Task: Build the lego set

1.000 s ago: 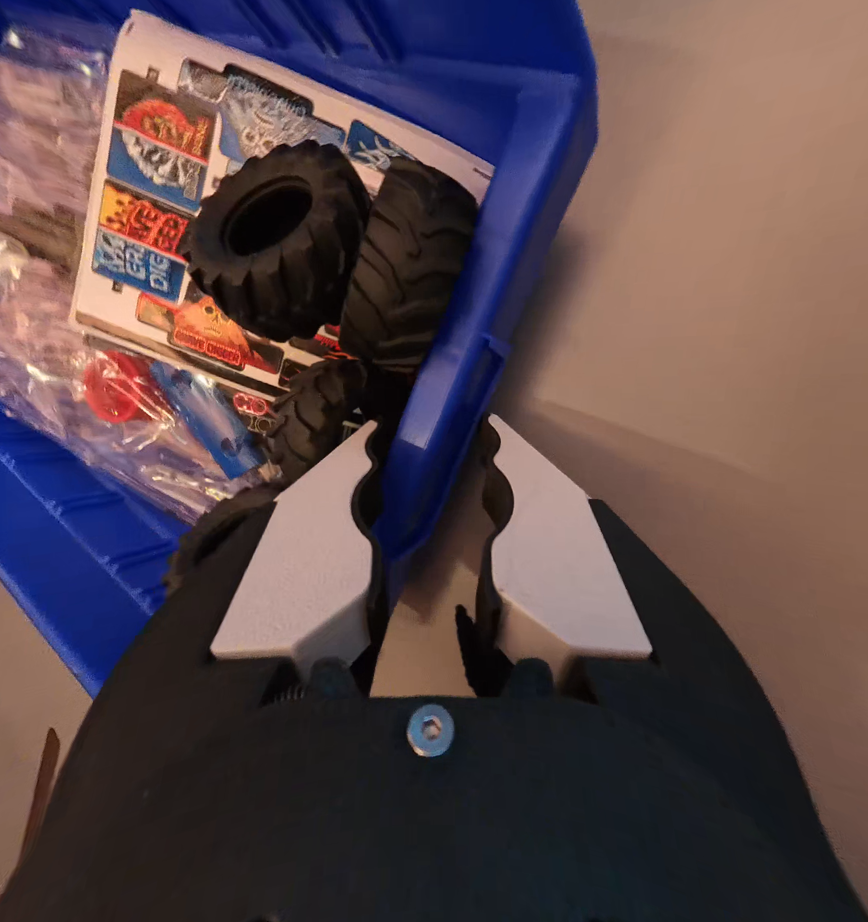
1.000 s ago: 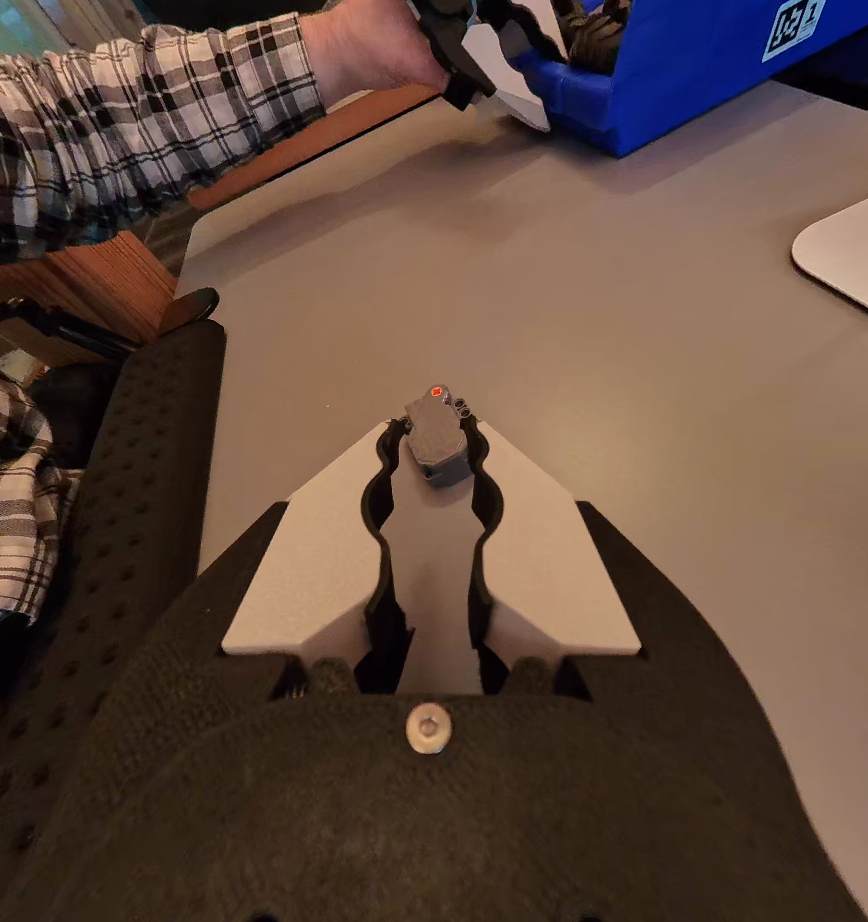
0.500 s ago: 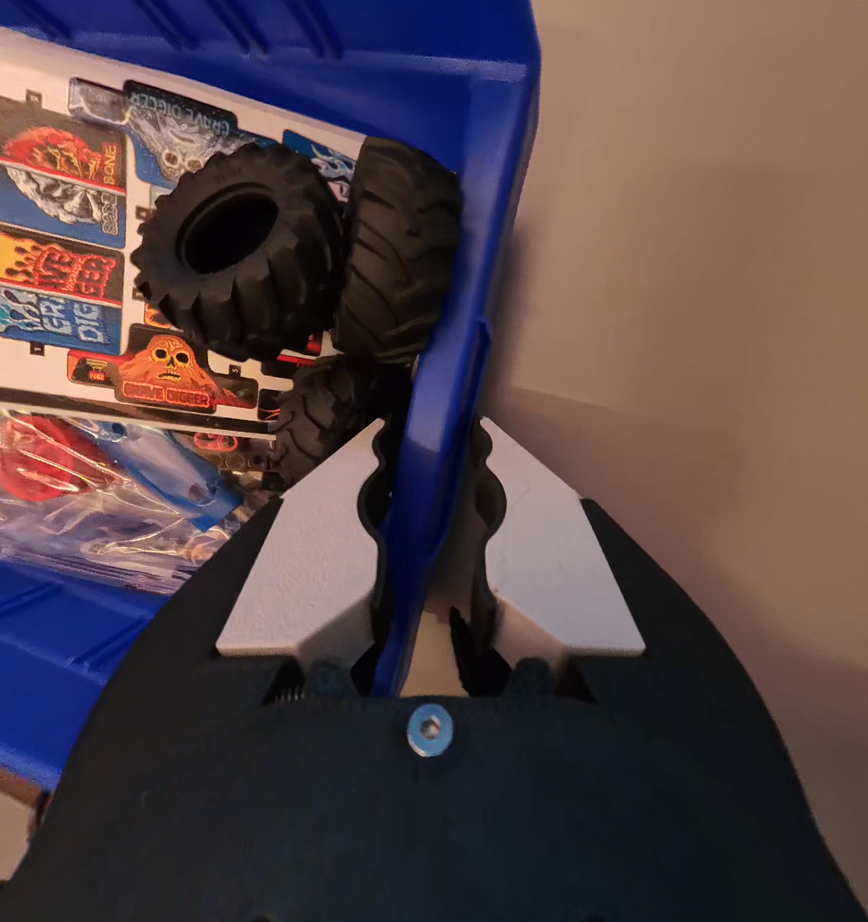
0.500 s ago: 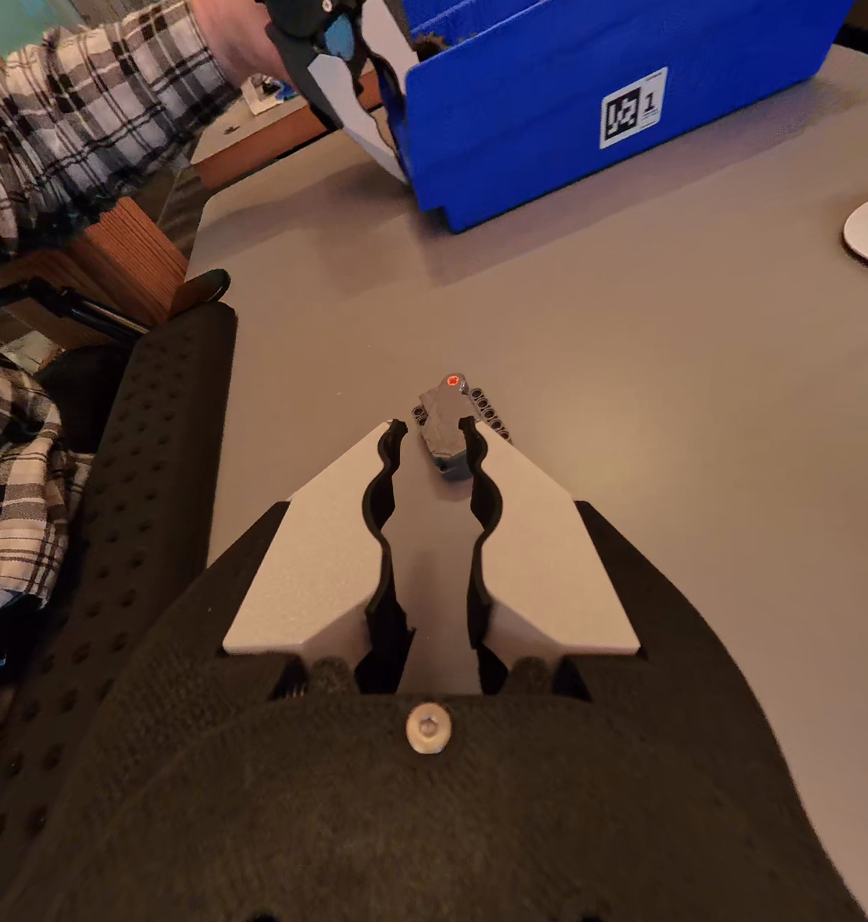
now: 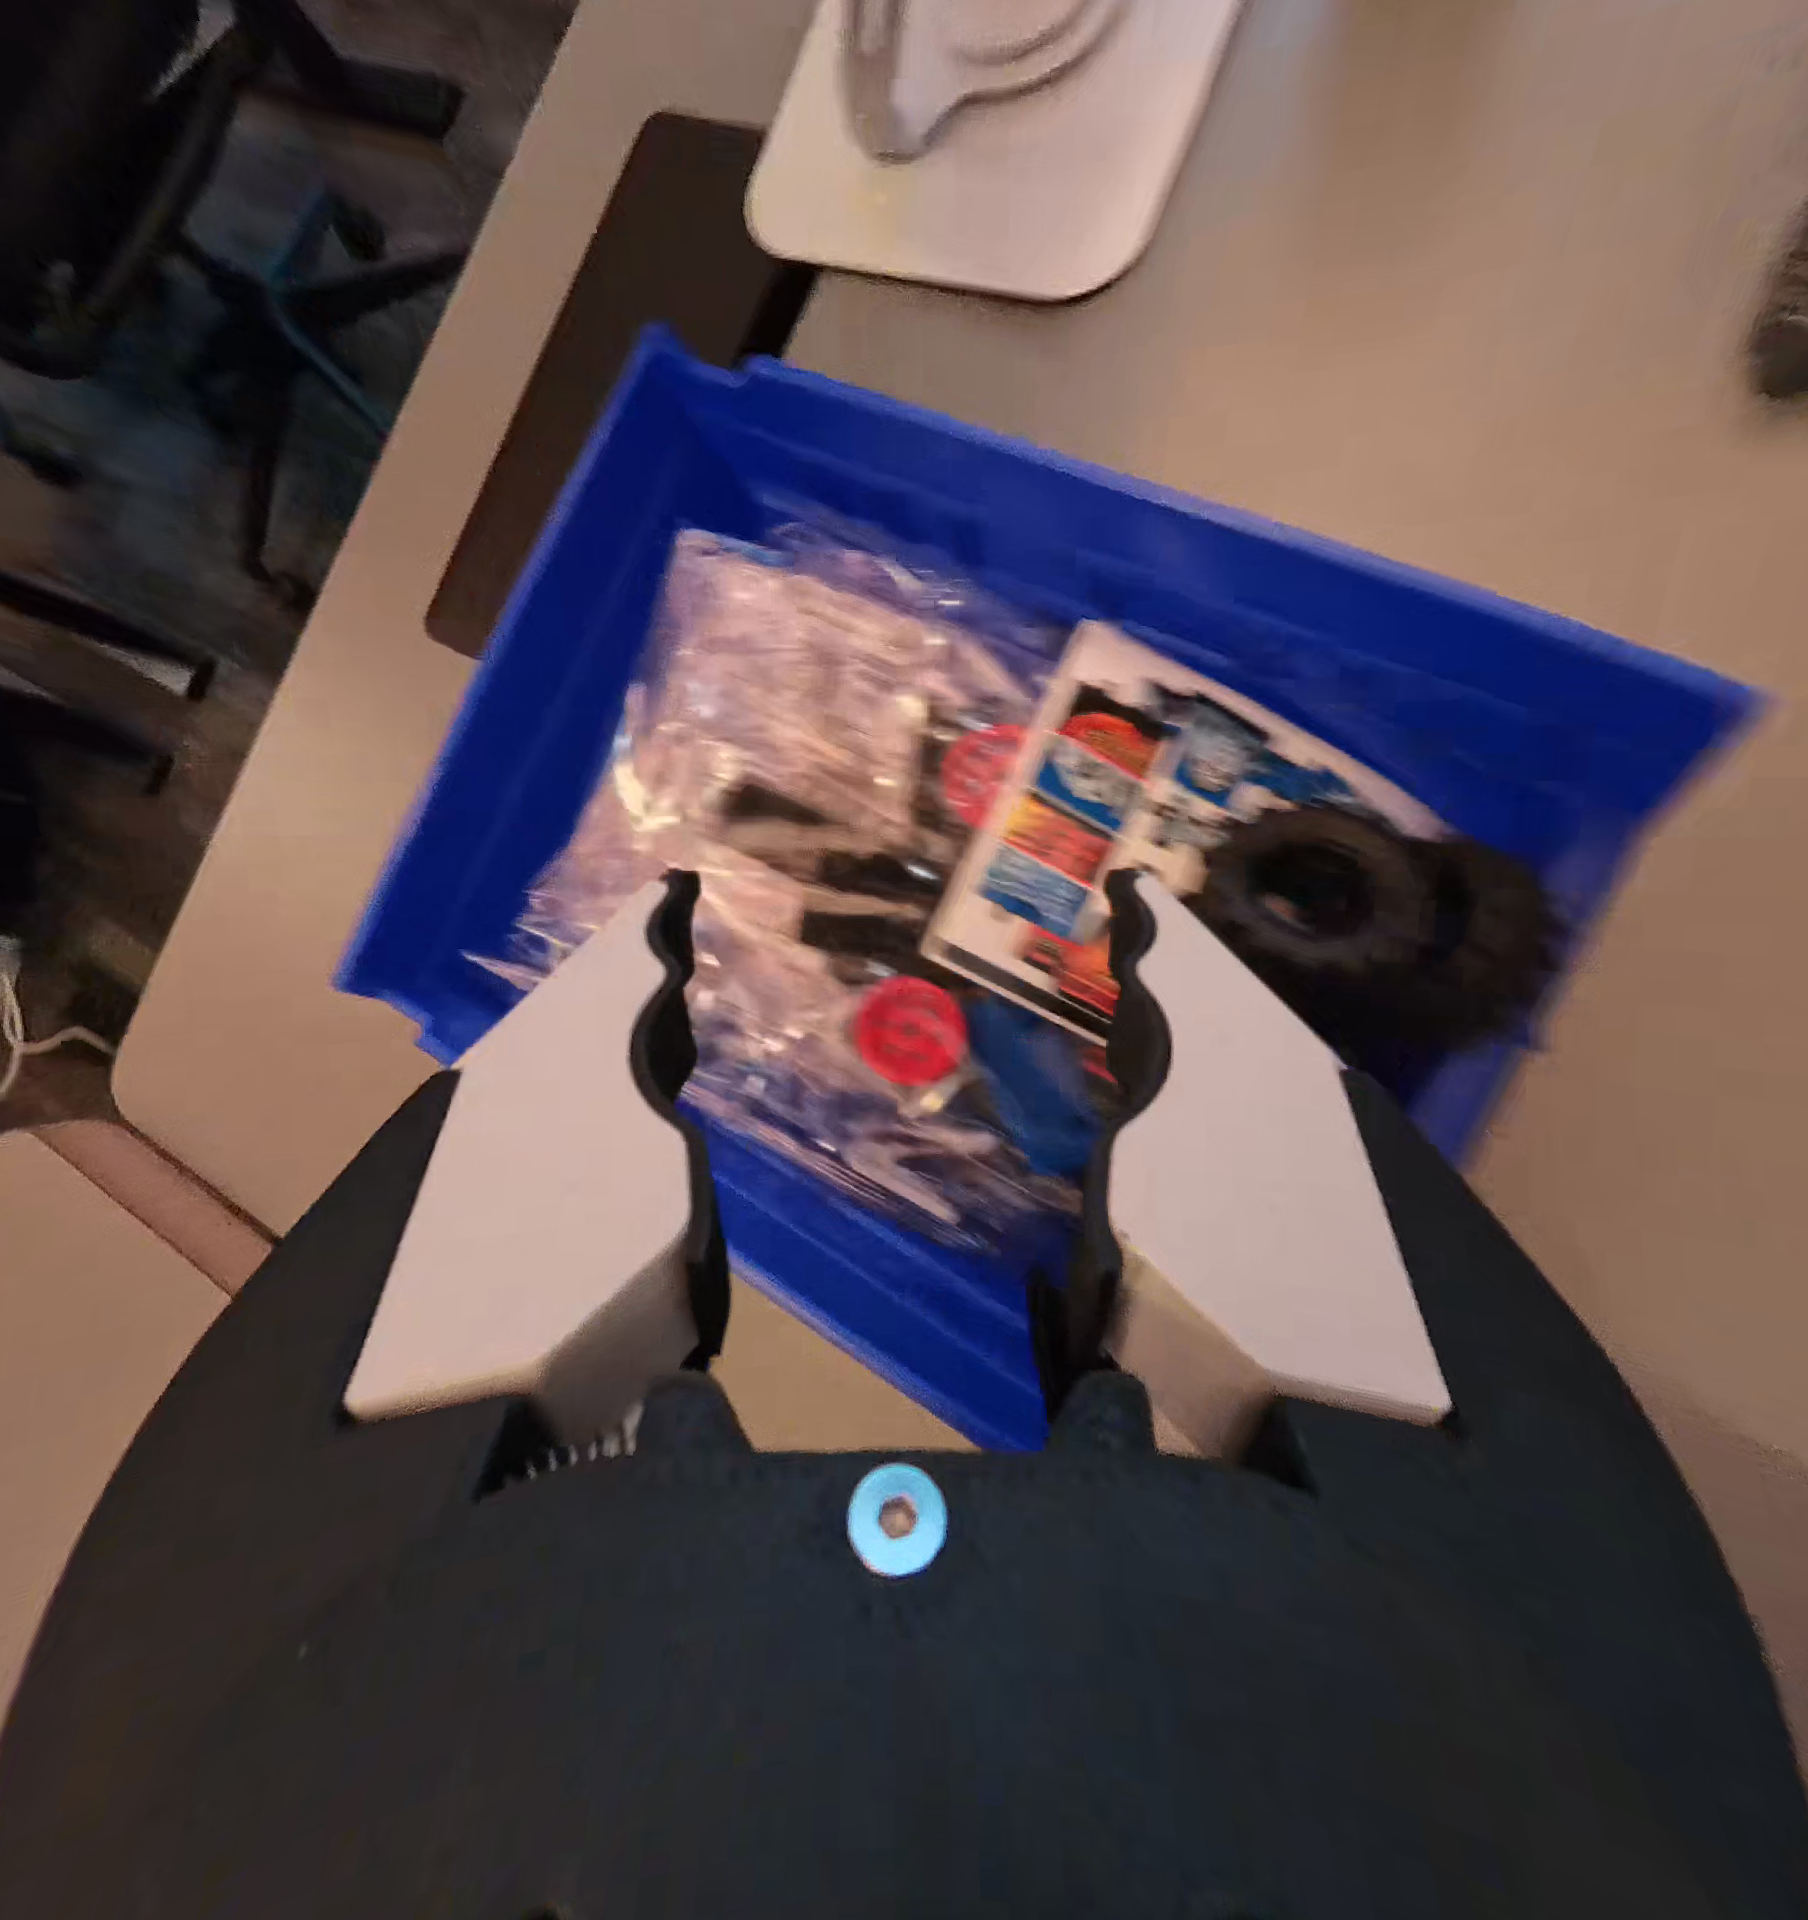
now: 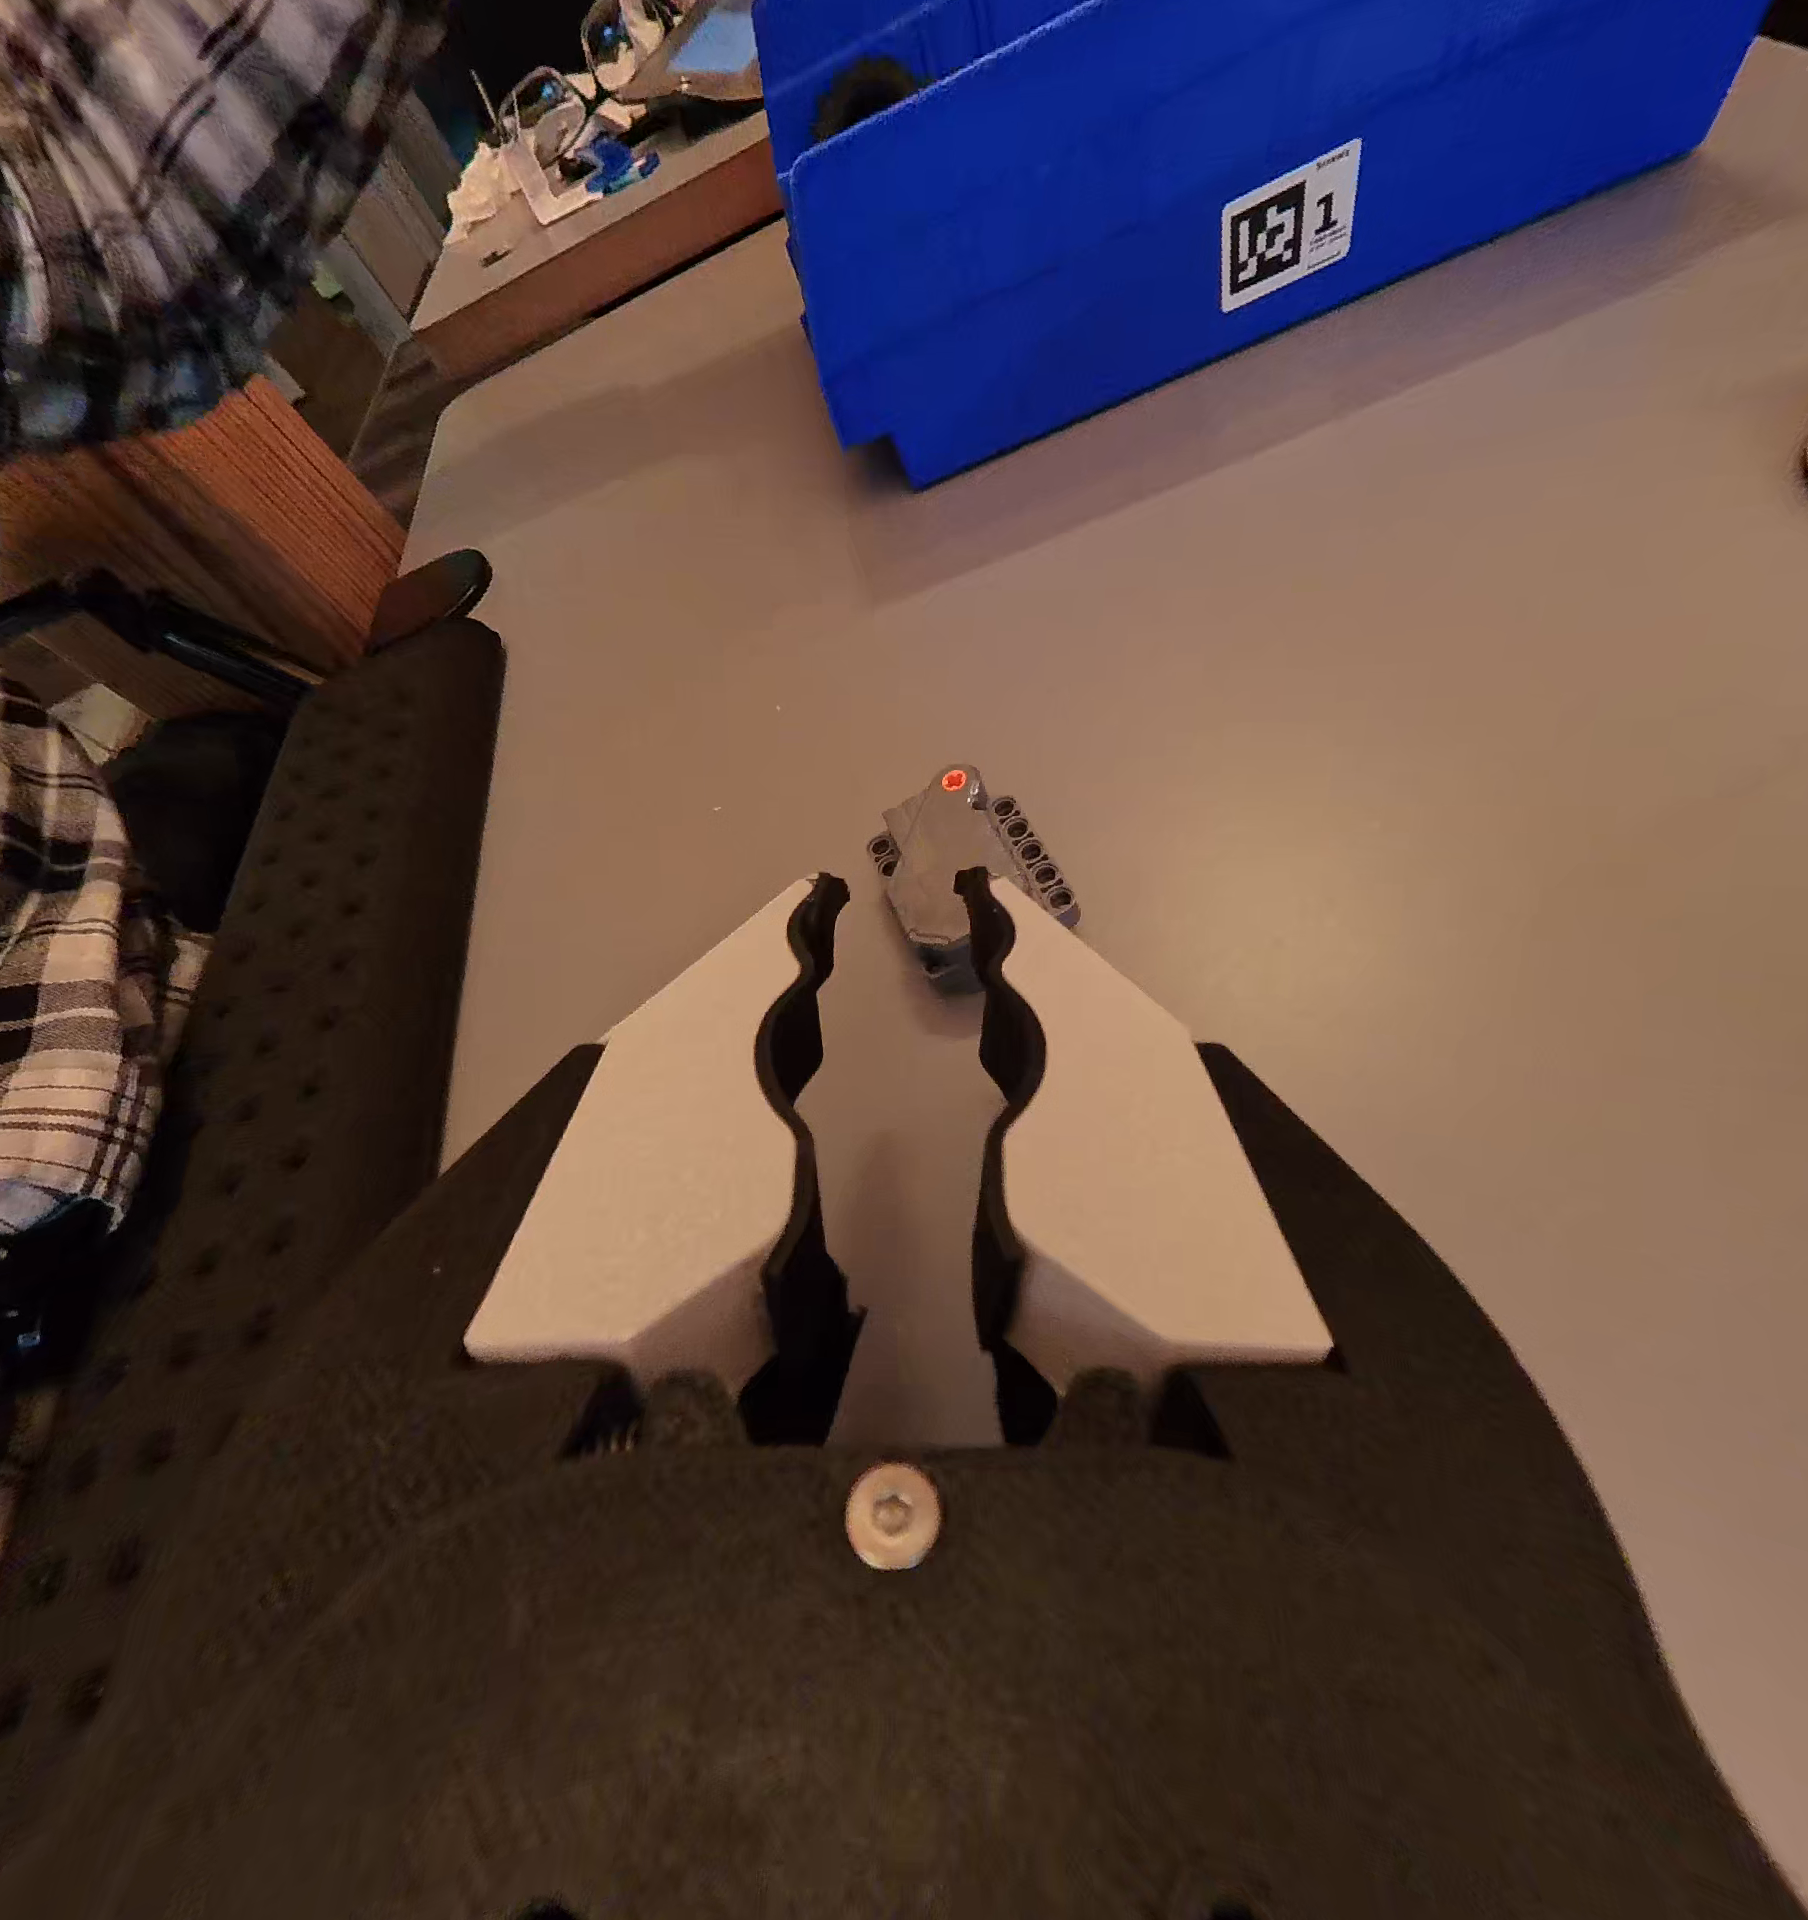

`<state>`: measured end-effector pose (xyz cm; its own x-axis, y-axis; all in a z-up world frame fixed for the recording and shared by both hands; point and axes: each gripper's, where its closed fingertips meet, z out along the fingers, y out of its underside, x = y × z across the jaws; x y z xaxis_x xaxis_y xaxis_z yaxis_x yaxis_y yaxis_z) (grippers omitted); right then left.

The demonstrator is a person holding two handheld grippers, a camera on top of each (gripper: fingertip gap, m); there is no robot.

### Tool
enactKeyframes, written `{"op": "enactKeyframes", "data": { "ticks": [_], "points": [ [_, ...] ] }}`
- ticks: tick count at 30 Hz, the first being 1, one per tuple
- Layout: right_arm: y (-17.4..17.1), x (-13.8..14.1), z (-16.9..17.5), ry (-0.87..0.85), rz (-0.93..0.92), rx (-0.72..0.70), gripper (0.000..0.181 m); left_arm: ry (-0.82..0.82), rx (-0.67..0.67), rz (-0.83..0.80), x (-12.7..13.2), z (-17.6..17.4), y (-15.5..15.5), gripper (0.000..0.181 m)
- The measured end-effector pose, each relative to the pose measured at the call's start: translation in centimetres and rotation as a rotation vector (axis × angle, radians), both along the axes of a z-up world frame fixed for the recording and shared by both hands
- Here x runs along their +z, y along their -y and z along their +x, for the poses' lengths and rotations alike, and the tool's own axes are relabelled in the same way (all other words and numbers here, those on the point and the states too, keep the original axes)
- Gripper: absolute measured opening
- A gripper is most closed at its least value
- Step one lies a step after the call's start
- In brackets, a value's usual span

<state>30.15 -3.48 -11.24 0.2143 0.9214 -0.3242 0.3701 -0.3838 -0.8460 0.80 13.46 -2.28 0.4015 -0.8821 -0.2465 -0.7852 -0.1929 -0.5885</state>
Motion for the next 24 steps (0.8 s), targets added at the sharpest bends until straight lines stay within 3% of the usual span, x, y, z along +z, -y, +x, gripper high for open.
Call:
{"op": "enactKeyframes", "data": {
  "ticks": [3, 4, 6, 8, 9, 10, 12, 17, 24],
  "points": [
    [0.1, 0.2, 0.1, -0.008, 0.005, -0.001, 0.023, -0.097, 0.071, -0.062, -3.2, -0.8, -6.8, 0.088],
    [0.1, 0.4, 0.2, -0.017, 0.001, -0.003, 0.022, -0.081, 0.083, -0.150, -4.8, -0.6, -7.9, 0.088],
    [0.0, 0.5, 0.3, -0.027, -0.007, -0.004, 0.023, -0.019, 0.058, -0.376, -7.5, 0.6, -7.7, 0.071],
    [0.0, 0.5, 0.3, -0.028, -0.010, -0.004, 0.023, -0.036, 0.070, -0.473, -9.2, 0.7, -7.5, 0.050],
    [0.1, 0.5, 0.3, -0.031, -0.012, -0.002, 0.023, -0.054, 0.066, -0.481, -9.4, 0.6, -7.3, 0.031],
    [0.1, 0.6, 0.3, -0.036, -0.013, 0.001, 0.023, -0.039, 0.047, -0.462, -8.9, 0.8, -7.2, 0.011],
    [0.2, 0.7, 0.3, -0.043, -0.016, 0.006, 0.022, -0.003, 0.023, -0.401, -7.7, 1.2, -6.9, 0.001],
    [0.4, 0.7, 0.2, -0.047, -0.028, 0.013, 0.022, 0.133, -0.002, -0.242, -1.8, 1.5, -6.1, 0.000],
    [0.3, 0.7, 0.3, -0.052, -0.033, 0.009, 0.022, 0.195, 0.015, -0.036, 6.2, 1.0, -5.7, 0.000]
  ]
}}
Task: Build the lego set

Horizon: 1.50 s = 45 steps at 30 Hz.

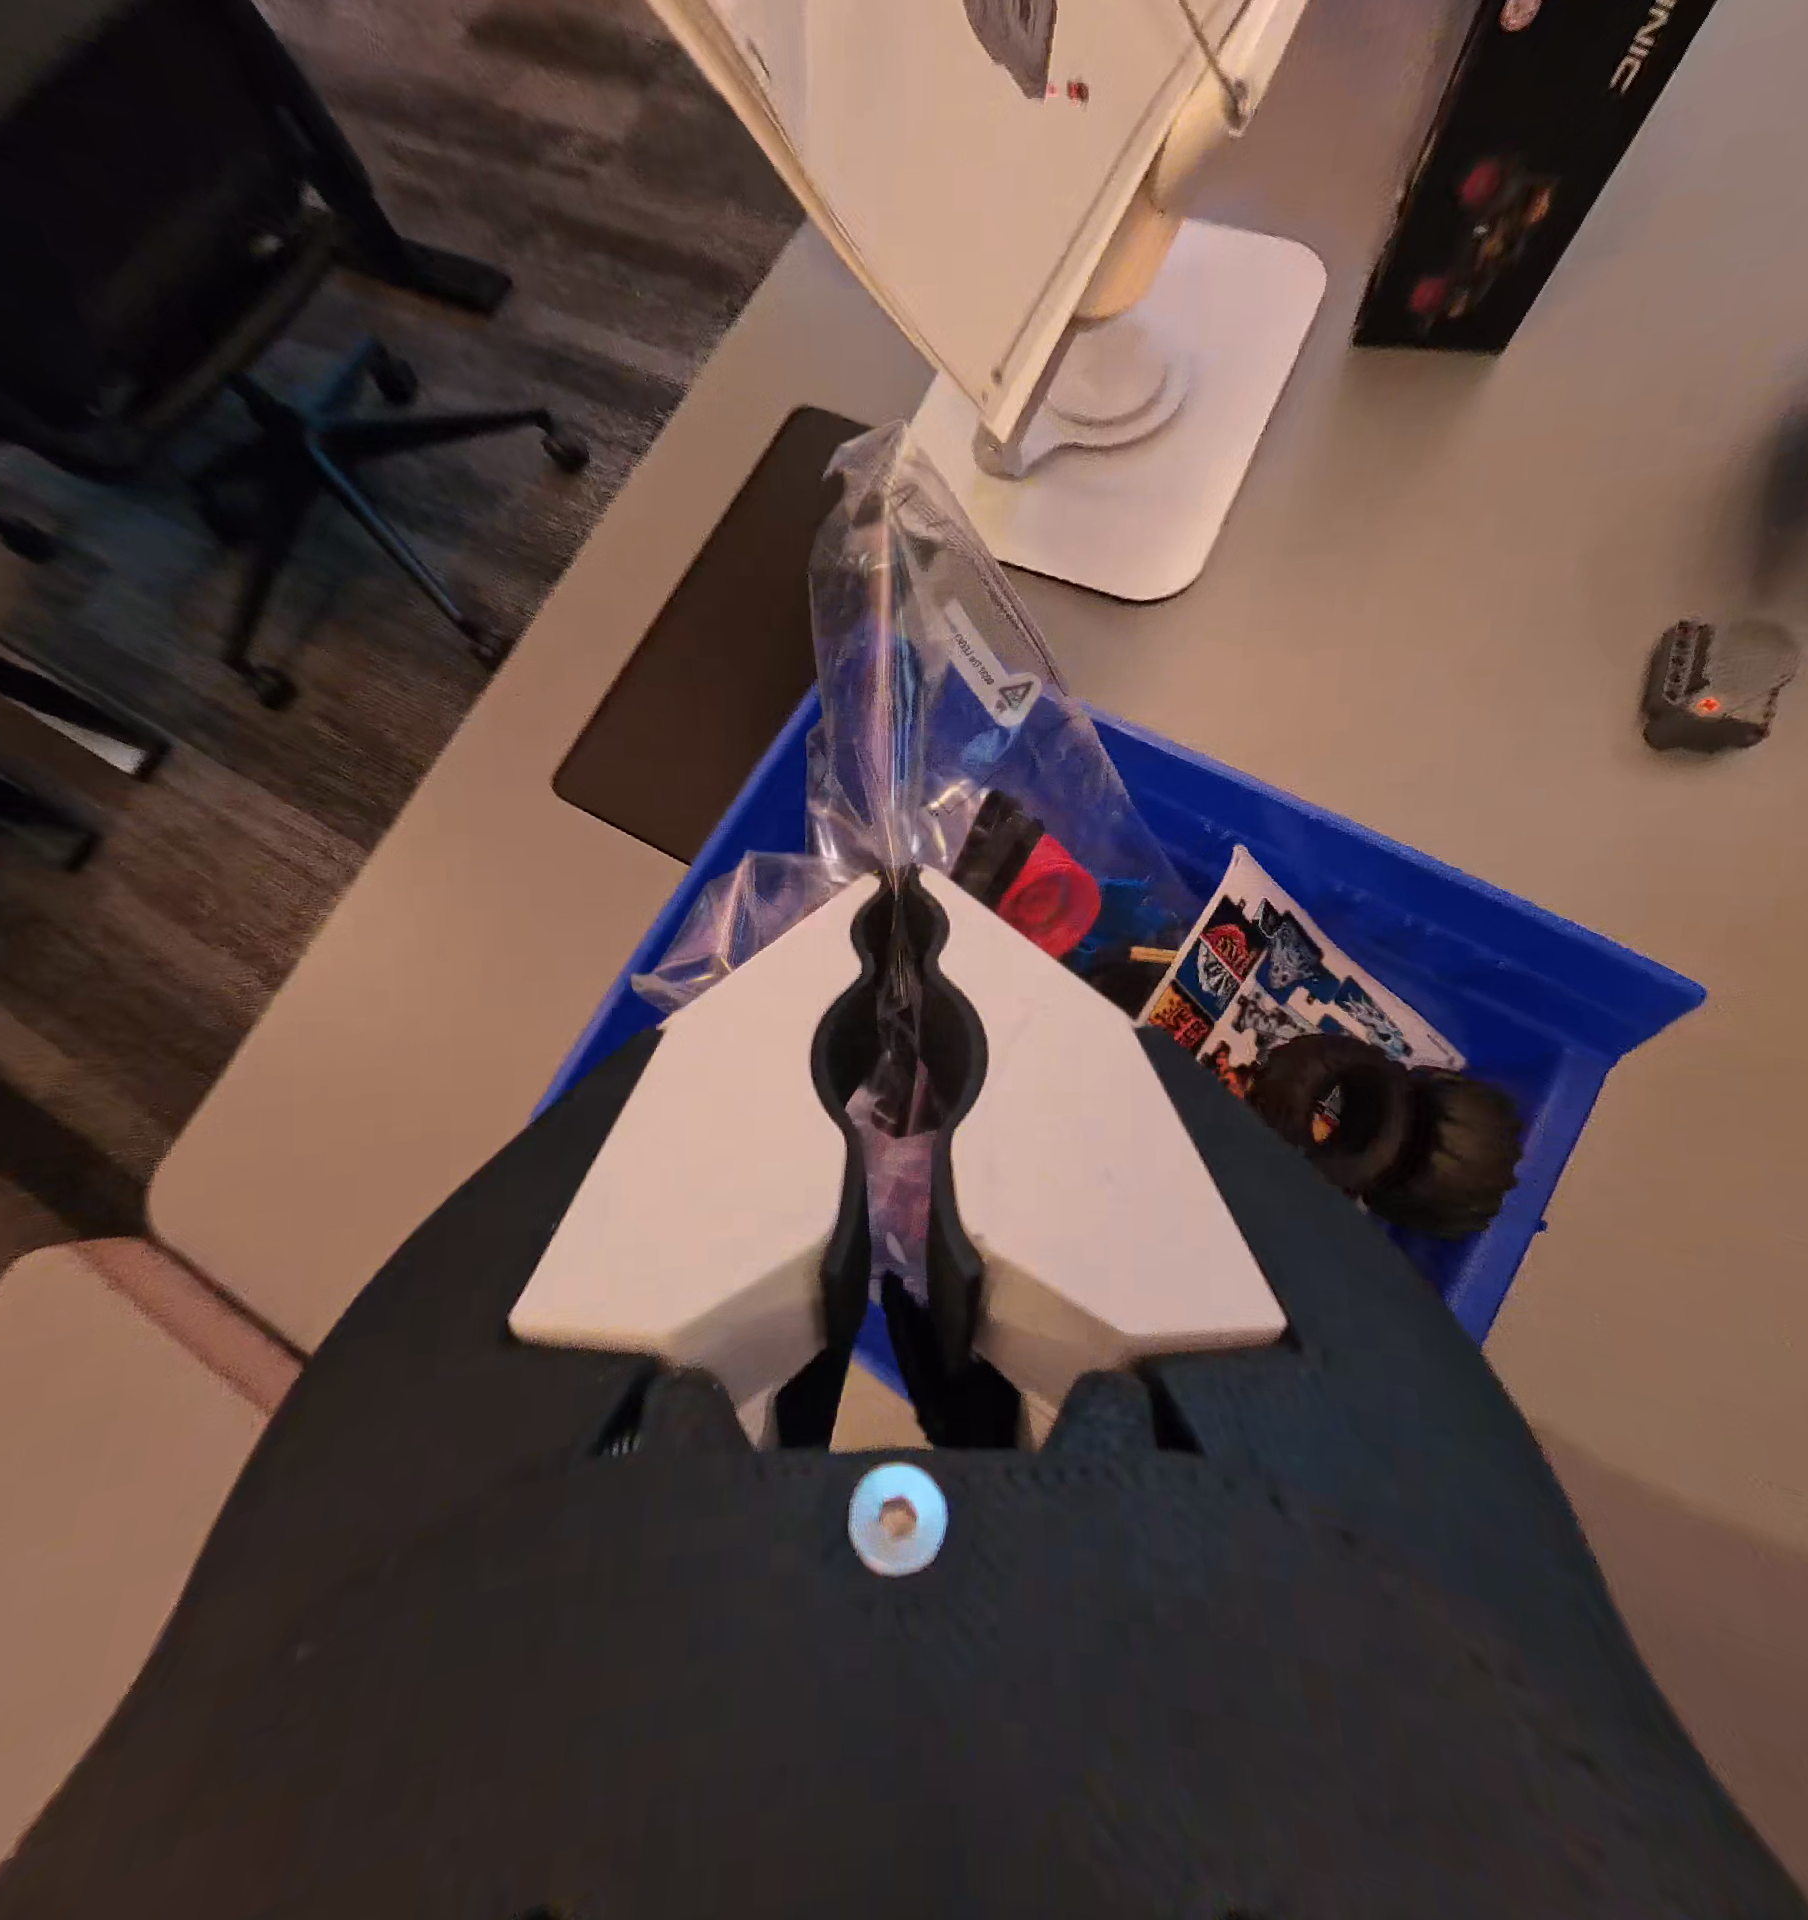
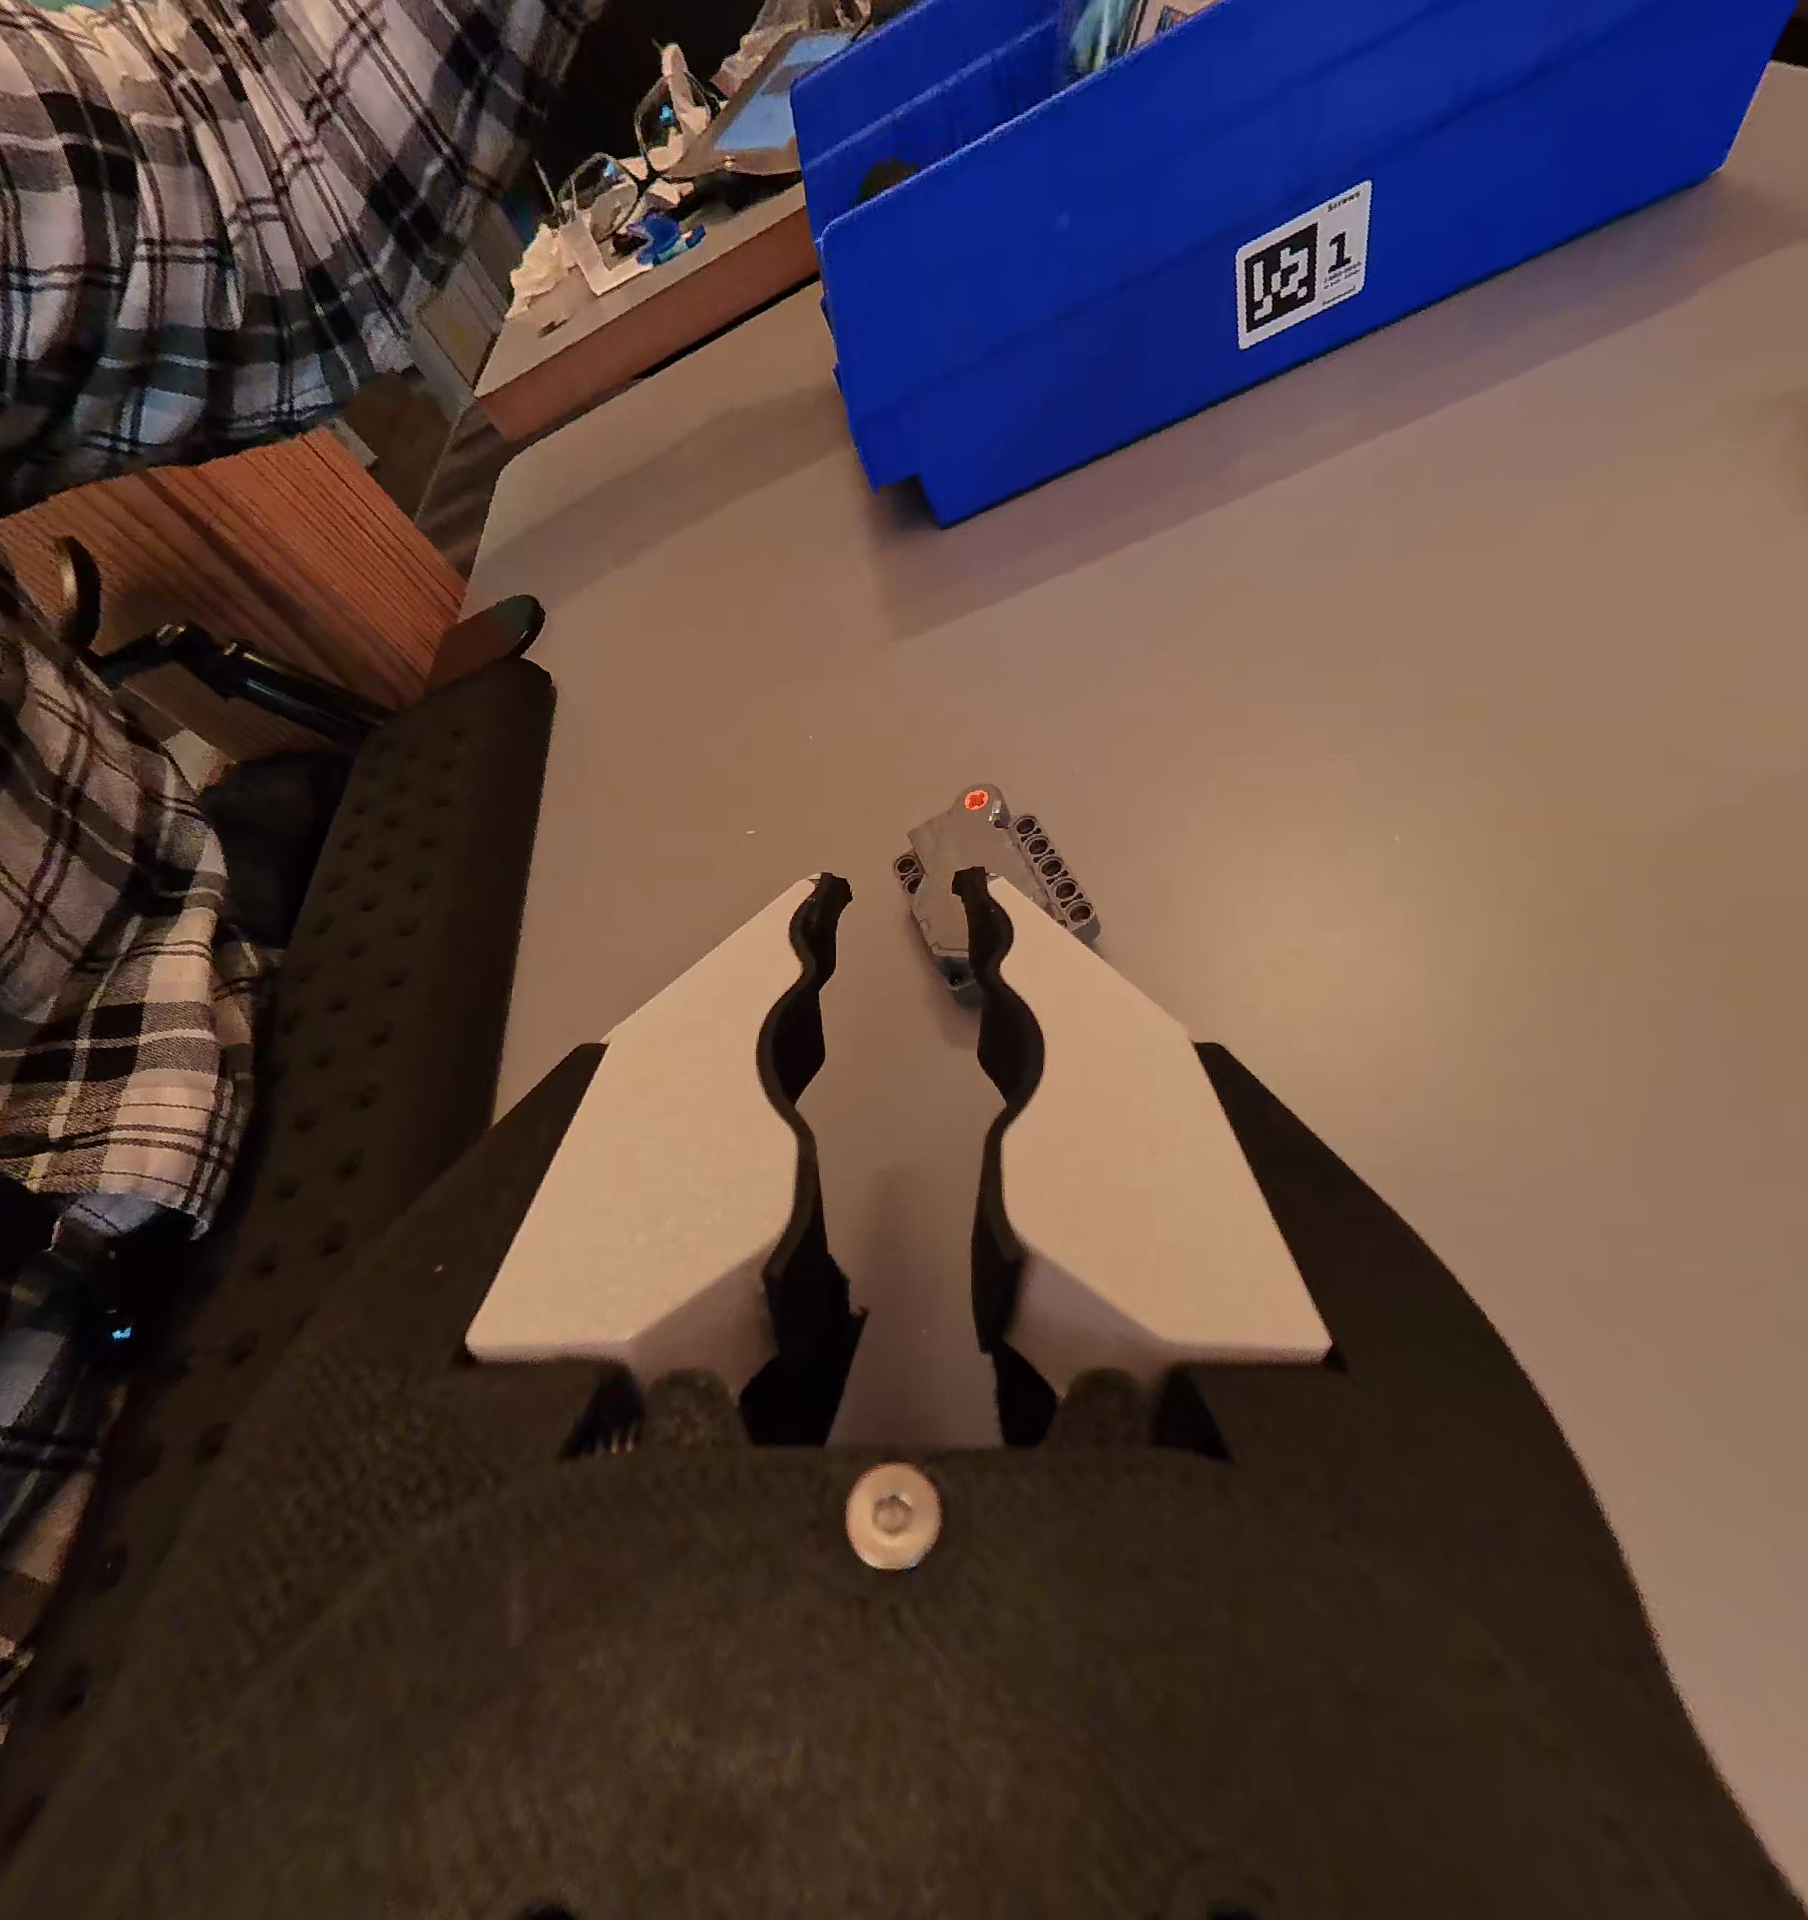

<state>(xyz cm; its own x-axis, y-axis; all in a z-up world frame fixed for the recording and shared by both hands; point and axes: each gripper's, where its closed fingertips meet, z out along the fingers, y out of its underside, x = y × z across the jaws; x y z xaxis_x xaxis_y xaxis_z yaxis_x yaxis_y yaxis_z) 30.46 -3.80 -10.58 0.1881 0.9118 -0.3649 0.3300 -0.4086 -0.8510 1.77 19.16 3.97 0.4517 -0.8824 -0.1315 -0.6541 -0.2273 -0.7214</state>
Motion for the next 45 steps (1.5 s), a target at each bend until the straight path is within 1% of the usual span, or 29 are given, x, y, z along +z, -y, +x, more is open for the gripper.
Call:
{"op": "enactKeyframes", "data": {
  "ticks": [10, 17, 21, 25, 27, 29, 32, 34, 36, 38, 40, 43, 44, 45],
  "points": [
    [0.1, 0.1, 0.0, -0.004, 0.000, 0.003, 0.022, 0.003, 0.109, 0.068, 4.4, -0.6, -0.7, 0.000],
    [0.1, 0.4, 0.0, -0.011, 0.001, 0.004, 0.022, 0.027, 0.126, 0.122, 8.1, -0.5, 0.0, 0.000],
    [0.0, 0.5, 0.0, -0.016, 0.001, 0.002, 0.022, 0.040, 0.125, 0.136, 9.8, -0.1, 0.8, 0.000],
    [-0.2, 0.8, 0.1, -0.029, 0.005, -0.012, 0.023, 0.085, 0.096, 0.114, 10.5, 2.1, 1.9, 0.000],
    [-0.4, 0.9, 0.1, -0.032, 0.008, -0.018, 0.023, 0.127, 0.036, 0.091, 10.6, 4.8, 3.2, 0.000],
    [-0.6, 1.1, 0.3, -0.035, 0.019, -0.028, 0.023, 0.129, -0.022, 0.095, 10.6, 8.2, 4.2, 0.000],
    [-1.0, 1.6, 0.6, -0.053, 0.030, -0.049, 0.023, 0.102, -0.139, 0.086, 9.3, 14.6, 5.8, 0.000],
    [-1.3, 1.9, 0.8, -0.062, 0.040, -0.068, 0.023, 0.071, -0.197, 0.075, 7.6, 18.8, 6.5, 0.000],
    [-1.5, 2.2, 1.1, -0.070, 0.047, -0.080, 0.023, 0.017, -0.207, 0.057, 4.8, 22.0, 6.3, 0.000],
    [-1.6, 2.5, 1.3, -0.075, 0.051, -0.086, 0.023, -0.011, -0.234, -0.011, 1.4, 24.6, 6.3, 0.000],
    [-1.7, 2.7, 1.4, -0.083, 0.052, -0.091, 0.023, -0.028, -0.247, -0.065, -1.9, 26.4, 6.0, 0.000],
    [-1.7, 2.9, 1.4, -0.093, 0.047, -0.087, 0.023, -0.098, -0.250, -0.143, -6.7, 27.0, 5.3, 0.000],
    [-1.6, 2.9, 1.4, -0.095, 0.048, -0.085, 0.023, -0.109, -0.254, -0.156, -7.7, 26.8, 5.0, 0.000],
    [-1.5, 3.0, 1.4, -0.097, 0.049, -0.082, 0.023, -0.107, -0.268, -0.180, -8.2, 26.5, 5.0, 0.006]
  ]
}}
